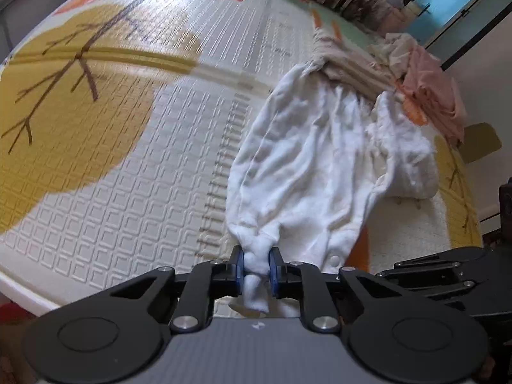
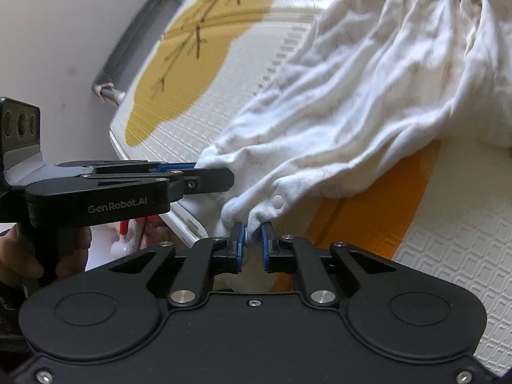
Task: Fold clothes
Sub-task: 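Carry the pinched white leg up over the garment toward the beige top with both grippers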
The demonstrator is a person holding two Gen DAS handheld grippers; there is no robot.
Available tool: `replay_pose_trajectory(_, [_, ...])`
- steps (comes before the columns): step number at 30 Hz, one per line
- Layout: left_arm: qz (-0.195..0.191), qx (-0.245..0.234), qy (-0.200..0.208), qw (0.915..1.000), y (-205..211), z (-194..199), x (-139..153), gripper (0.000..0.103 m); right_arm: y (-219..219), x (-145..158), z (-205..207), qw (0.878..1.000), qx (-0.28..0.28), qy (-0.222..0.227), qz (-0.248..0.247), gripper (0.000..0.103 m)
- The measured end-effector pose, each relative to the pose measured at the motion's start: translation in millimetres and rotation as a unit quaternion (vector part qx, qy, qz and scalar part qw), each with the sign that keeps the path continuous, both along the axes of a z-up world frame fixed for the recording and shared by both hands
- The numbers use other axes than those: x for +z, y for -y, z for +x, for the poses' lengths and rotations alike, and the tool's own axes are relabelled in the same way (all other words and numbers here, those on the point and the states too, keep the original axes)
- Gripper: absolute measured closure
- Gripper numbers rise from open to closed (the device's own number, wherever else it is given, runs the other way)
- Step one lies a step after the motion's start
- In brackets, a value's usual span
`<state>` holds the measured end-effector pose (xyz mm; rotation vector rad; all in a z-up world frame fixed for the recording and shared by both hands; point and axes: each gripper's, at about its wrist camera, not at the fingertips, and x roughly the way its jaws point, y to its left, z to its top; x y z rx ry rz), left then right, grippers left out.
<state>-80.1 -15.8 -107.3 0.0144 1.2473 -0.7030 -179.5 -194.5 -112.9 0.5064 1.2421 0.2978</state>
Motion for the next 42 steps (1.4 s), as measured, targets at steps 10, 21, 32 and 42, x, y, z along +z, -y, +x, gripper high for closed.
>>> replay_pose_trajectory(10, [-0.067,-0.015,0.048,0.9965,26.5,15.7,46.0,0.086,43.2,59.3,-4.3,0.992,-0.082,0.095,-0.018,0.096])
replay_pose_trajectory(21, [-0.107,-0.059,0.096,0.9878,99.1,43.3,77.3,0.086,112.1,94.1,3.8,0.968,-0.188,0.157,-0.047,0.098])
replay_pose_trajectory(32, [-0.126,-0.070,0.098,0.9847,167.3,82.5,84.7,0.085,169.5,103.2,36.2,0.945,-0.263,0.179,-0.075,0.098])
replay_pose_trajectory(42, [-0.093,-0.065,0.082,0.9901,206.3,108.0,56.9,0.085,200.7,84.0,68.4,0.938,-0.296,0.159,-0.090,0.099])
